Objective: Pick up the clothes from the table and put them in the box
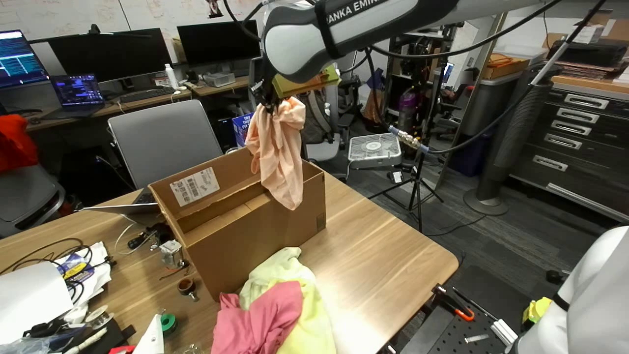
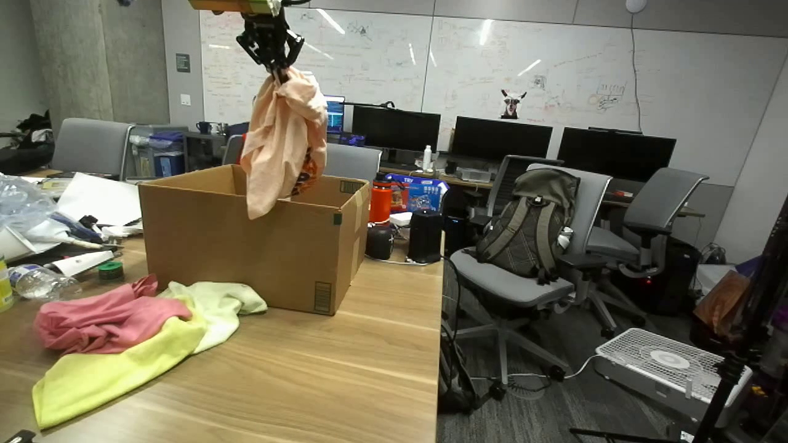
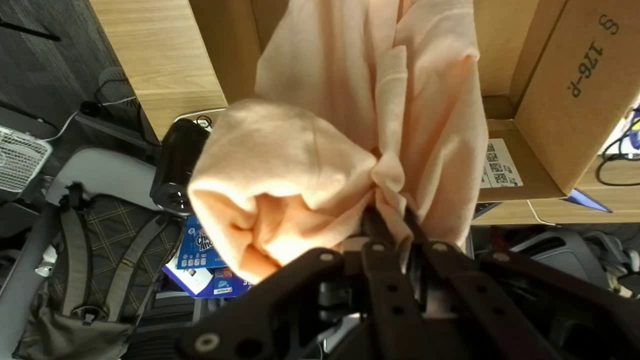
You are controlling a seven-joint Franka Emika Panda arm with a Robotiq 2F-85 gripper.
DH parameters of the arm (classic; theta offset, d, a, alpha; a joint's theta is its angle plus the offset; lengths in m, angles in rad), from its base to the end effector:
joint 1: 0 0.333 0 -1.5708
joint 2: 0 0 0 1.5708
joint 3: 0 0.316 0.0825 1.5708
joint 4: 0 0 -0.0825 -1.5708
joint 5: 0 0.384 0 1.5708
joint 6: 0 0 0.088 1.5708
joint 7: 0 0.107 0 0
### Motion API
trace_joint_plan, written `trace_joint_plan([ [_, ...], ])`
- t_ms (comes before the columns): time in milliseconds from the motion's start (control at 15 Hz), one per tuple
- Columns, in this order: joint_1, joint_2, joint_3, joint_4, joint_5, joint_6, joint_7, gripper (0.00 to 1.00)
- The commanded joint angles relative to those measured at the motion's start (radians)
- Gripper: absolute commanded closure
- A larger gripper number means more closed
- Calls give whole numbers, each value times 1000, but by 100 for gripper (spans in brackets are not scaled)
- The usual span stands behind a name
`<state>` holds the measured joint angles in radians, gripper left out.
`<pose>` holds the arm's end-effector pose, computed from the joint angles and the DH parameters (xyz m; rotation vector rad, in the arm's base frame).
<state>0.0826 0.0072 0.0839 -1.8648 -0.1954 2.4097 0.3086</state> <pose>0.5982 0.0992 0.5666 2.9857 -0.0487 0.8583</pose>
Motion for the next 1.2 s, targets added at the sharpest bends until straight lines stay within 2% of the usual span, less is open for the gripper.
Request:
trace_joint_plan([
  [0,13,63,9,145,-35,-66,15,98],
  [467,59,263,-17,416,-161,-232,48,98],
  [733,85,378,-45,562,-173,-296,44,98],
  [1133,126,480,-82,714,-168,-320,37,98],
])
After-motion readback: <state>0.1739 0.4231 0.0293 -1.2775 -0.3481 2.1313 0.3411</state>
